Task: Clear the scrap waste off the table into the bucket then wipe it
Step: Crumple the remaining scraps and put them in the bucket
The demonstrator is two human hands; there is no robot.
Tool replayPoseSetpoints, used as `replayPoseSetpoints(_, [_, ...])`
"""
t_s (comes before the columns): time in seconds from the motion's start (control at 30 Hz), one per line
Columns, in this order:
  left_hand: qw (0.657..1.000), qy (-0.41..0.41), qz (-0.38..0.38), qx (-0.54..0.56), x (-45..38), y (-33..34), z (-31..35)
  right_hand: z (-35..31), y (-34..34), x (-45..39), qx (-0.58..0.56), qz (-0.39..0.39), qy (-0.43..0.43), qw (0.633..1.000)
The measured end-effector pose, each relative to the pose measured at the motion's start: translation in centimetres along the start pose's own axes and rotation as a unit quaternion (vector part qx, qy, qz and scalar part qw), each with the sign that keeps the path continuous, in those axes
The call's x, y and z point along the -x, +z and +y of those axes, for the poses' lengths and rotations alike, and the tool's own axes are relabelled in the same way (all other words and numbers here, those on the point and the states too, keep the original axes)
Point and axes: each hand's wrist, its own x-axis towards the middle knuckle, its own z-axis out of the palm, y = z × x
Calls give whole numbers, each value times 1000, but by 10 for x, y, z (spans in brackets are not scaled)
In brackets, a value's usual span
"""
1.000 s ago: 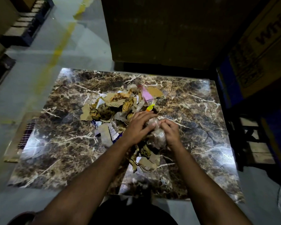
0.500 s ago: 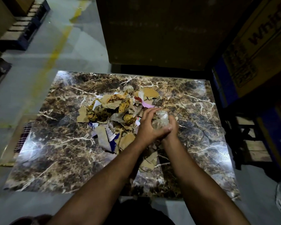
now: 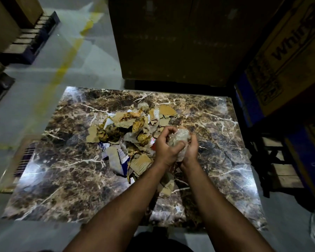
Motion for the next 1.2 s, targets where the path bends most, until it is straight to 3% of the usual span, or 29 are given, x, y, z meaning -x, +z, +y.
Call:
replayPoseSetpoints(0.1, [1000, 3, -15, -1, -2, 1, 5, 0, 3, 5, 26, 5, -7, 1000])
replayPoseSetpoints(0.27, [991, 12, 19, -136, -6, -6, 5, 3, 6, 17, 48, -41, -32, 997])
replayPoseSetpoints(0.4, [999, 29, -27, -36, -4, -8, 10, -2, 10, 22, 41, -58, -35, 997])
replayPoseSetpoints(0.67, [994, 98, 33, 42, -6, 7, 39, -21, 30, 26, -12, -83, -48, 995])
replayPoseSetpoints(0.87, [986, 106, 83, 100, -8, 5, 49, -26, 39, 32, 25, -138, -126, 982])
replayPoseSetpoints(0.97, [982, 118, 107, 100, -8, -6, 54, -18, 46, 51, 53, -184, -106, 976])
replayPoseSetpoints(1.2, [963, 165, 208, 39, 22, -69, 64, 39, 83, 82, 60, -205, -58, 975])
